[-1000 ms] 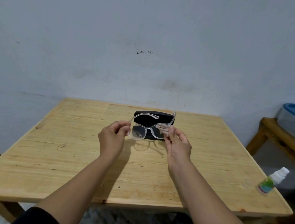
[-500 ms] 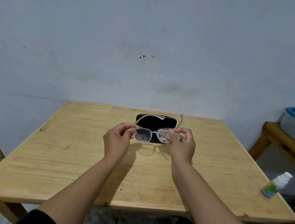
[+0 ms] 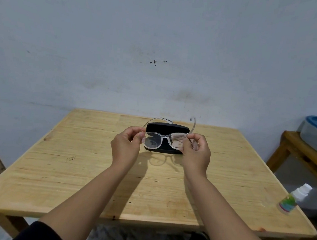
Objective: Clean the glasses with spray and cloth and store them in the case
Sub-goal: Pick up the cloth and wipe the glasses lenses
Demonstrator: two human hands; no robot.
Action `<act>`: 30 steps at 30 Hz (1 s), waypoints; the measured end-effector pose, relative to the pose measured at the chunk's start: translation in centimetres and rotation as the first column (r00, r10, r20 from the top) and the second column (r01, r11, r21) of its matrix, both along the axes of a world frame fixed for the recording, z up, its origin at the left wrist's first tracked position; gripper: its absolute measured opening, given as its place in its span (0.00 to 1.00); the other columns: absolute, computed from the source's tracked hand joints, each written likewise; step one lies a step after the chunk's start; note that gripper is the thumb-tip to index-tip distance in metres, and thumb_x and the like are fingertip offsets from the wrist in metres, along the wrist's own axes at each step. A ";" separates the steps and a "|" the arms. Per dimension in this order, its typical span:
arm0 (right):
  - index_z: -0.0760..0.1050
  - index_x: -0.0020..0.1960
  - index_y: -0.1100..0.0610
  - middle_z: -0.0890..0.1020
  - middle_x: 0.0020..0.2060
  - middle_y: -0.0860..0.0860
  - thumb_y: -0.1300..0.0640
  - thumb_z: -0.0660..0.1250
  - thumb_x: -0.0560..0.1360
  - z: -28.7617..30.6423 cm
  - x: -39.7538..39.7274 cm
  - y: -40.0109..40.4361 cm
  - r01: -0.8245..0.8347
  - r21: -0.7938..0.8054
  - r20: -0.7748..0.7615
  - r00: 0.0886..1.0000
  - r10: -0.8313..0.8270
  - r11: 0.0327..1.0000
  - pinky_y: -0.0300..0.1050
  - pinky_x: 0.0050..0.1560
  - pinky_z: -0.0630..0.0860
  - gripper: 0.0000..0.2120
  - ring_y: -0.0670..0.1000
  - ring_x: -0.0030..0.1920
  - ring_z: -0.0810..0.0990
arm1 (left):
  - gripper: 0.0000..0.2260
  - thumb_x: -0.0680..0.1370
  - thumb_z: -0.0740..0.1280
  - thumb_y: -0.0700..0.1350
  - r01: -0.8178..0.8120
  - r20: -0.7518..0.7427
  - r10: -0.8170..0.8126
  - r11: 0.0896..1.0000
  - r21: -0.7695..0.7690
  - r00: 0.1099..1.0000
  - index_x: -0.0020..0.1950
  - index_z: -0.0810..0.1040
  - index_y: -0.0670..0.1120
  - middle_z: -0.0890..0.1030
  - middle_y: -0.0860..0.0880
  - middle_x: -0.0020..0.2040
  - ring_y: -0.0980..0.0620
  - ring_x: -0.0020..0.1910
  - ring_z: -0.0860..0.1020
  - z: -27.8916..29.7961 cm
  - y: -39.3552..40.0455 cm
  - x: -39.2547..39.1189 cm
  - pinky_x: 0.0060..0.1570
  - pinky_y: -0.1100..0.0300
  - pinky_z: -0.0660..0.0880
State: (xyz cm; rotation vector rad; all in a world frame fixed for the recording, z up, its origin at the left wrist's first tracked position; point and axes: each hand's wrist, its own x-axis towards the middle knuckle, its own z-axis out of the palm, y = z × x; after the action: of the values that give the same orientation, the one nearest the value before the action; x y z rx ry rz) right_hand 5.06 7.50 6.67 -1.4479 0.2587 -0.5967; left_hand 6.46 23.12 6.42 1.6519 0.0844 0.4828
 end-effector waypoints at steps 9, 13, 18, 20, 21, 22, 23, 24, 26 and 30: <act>0.79 0.41 0.45 0.83 0.43 0.44 0.57 0.68 0.74 -0.1 -0.3 0.8 0.087 0.145 -0.031 0.996 -0.084 0.986 0.43 0.50 0.79 0.07 0.42 0.43 0.83 | 0.05 0.76 0.68 0.44 0.039 0.026 -0.039 0.999 -0.013 0.999 0.45 0.82 0.53 0.82 0.55 0.34 0.60 0.38 0.80 0.5 -0.9 -0.6 0.38 0.75 0.71; 0.81 0.48 0.48 0.83 0.47 0.46 0.55 0.67 0.75 0.0 -0.5 1.1 0.054 0.136 -0.041 0.998 -0.049 0.989 0.38 0.47 0.77 0.05 0.41 0.38 0.82 | 0.05 0.76 0.67 0.42 0.031 0.052 -0.032 0.999 0.010 0.998 0.45 0.82 0.49 0.80 0.53 0.32 0.64 0.32 0.77 0.7 -1.1 -0.6 0.35 0.76 0.69; 0.81 0.40 0.44 0.84 0.42 0.45 0.55 0.69 0.73 0.1 -0.7 0.8 -0.020 0.062 -0.068 0.997 0.024 0.998 0.41 0.53 0.77 0.06 0.48 0.47 0.83 | 0.05 0.76 0.67 0.40 0.024 0.056 -0.024 1.000 0.000 0.998 0.44 0.81 0.48 0.80 0.52 0.31 0.64 0.32 0.76 0.7 -1.2 -0.5 0.35 0.76 0.68; 0.81 0.39 0.46 0.84 0.40 0.46 0.56 0.70 0.73 0.4 -0.6 0.5 -0.058 0.018 -0.086 0.995 0.060 0.998 0.41 0.50 0.77 0.06 0.48 0.47 0.83 | 0.06 0.76 0.67 0.40 0.022 0.048 -0.021 0.999 -0.024 0.999 0.44 0.81 0.49 0.80 0.51 0.32 0.65 0.33 0.77 0.6 -1.2 -0.5 0.38 0.74 0.70; 0.81 0.38 0.47 0.84 0.40 0.47 0.57 0.70 0.72 0.4 -0.5 0.3 -0.080 -0.011 -0.104 0.991 0.078 0.997 0.40 0.49 0.77 0.06 0.48 0.46 0.83 | 0.07 0.76 0.67 0.40 0.026 0.044 -0.024 0.999 -0.044 0.999 0.43 0.81 0.51 0.81 0.51 0.32 0.65 0.35 0.78 0.5 -1.2 -0.5 0.41 0.72 0.72; 0.81 0.38 0.49 0.84 0.40 0.48 0.57 0.71 0.72 0.5 -0.4 0.1 -0.105 -0.035 -0.129 0.987 0.099 0.994 0.41 0.48 0.77 0.05 0.49 0.45 0.83 | 0.08 0.76 0.67 0.40 0.034 0.040 -0.031 0.997 -0.064 0.999 0.43 0.81 0.52 0.81 0.51 0.32 0.64 0.37 0.79 0.5 -1.1 -0.5 0.44 0.70 0.73; 0.81 0.40 0.51 0.85 0.40 0.50 0.57 0.71 0.72 0.5 -0.2 -0.2 -0.133 -0.060 -0.152 0.981 0.123 0.989 0.41 0.48 0.77 0.03 0.49 0.45 0.83 | 0.08 0.76 0.67 0.40 0.041 0.035 -0.038 0.996 -0.079 0.999 0.42 0.81 0.53 0.81 0.51 0.32 0.63 0.38 0.79 0.4 -1.0 -0.5 0.46 0.68 0.74; 0.82 0.42 0.54 0.85 0.40 0.51 0.58 0.71 0.72 0.6 0.0 -0.5 -0.168 -0.076 -0.174 0.973 0.153 0.983 0.41 0.48 0.77 0.02 0.49 0.44 0.83 | 0.08 0.76 0.67 0.40 0.045 0.027 -0.043 0.995 -0.088 0.999 0.42 0.81 0.53 0.81 0.52 0.32 0.62 0.39 0.79 0.4 -0.9 -0.4 0.47 0.66 0.75; 0.82 0.47 0.61 0.85 0.39 0.51 0.61 0.70 0.72 0.5 0.2 -1.2 -0.262 -0.100 -0.200 0.950 0.238 0.960 0.38 0.47 0.78 0.06 0.46 0.41 0.84 | 0.07 0.76 0.67 0.40 0.038 0.010 -0.037 0.995 -0.091 0.999 0.43 0.82 0.51 0.80 0.53 0.31 0.59 0.39 0.79 0.5 -0.7 -0.2 0.49 0.63 0.76; 0.83 0.45 0.60 0.86 0.42 0.57 0.63 0.69 0.72 0.4 0.2 -2.5 -0.463 -0.198 -0.230 0.879 0.419 0.864 0.42 0.51 0.80 0.05 0.49 0.43 0.84 | 0.07 0.76 0.66 0.40 0.002 -0.012 -0.003 0.999 -0.044 1.000 0.43 0.82 0.48 0.79 0.52 0.31 0.55 0.40 0.79 0.7 0.0 0.2 0.47 0.60 0.74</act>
State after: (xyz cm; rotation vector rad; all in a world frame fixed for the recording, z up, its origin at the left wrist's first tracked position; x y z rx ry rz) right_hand 5.29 5.00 7.05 -1.7377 -0.0178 -0.1198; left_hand 6.62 23.09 7.08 1.6120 0.1010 0.4660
